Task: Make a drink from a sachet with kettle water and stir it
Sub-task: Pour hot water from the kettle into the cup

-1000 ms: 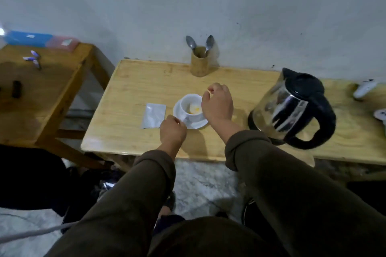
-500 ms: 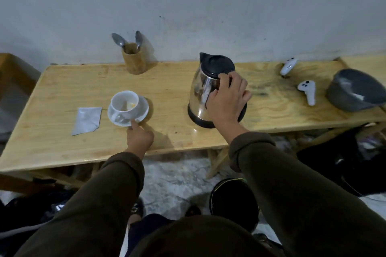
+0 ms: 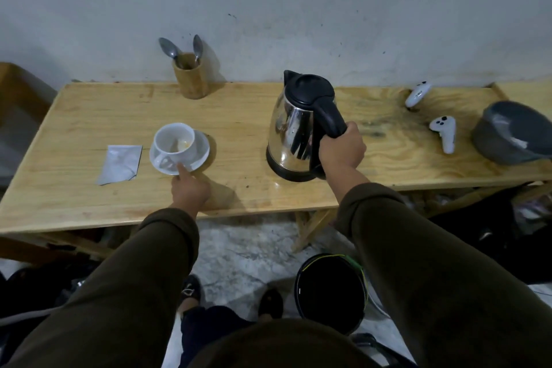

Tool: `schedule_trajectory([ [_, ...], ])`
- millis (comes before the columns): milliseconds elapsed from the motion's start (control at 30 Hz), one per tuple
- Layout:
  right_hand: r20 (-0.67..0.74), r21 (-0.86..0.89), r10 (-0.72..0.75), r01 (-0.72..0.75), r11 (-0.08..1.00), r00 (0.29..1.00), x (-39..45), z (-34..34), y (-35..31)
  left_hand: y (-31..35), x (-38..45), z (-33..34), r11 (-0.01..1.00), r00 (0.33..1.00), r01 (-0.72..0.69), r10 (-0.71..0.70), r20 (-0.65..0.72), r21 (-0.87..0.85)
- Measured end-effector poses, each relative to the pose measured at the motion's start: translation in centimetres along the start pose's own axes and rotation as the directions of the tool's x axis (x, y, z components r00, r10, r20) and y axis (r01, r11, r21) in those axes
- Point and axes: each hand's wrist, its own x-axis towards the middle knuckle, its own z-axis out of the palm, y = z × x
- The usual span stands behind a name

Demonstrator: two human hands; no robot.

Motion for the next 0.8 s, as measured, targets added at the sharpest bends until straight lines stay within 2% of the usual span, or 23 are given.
schedule_trajectory([
  [200,-0.028,0.026,-0.028,0.029,0.999,0.999,-0.1,0.5,-1.1,-0.7,0.5,-0.6,0.998,1.000,-0.022,0.023,-0.001,0.051],
  [367,0.004,-0.132,-0.210,0.209,0.969,0.978,0.4,0.3,-3.1,-0.8,0.9,-0.9,0.999,1.000,-0.022,0.021,0.019,0.040],
  [600,0.165,-0.327,-0.451,0.480,0.814,0.877,0.2,0.8,-7.0,-1.1,0.7,-1.6,0.998,0.997,-0.061,0.061,0.041,-0.012],
  [800,0.337,-0.425,-0.546,0.642,0.639,0.767,-1.2,2.6,-9.9,-1.4,0.5,-2.3,0.994,0.992,-0.109,0.108,0.063,-0.003],
])
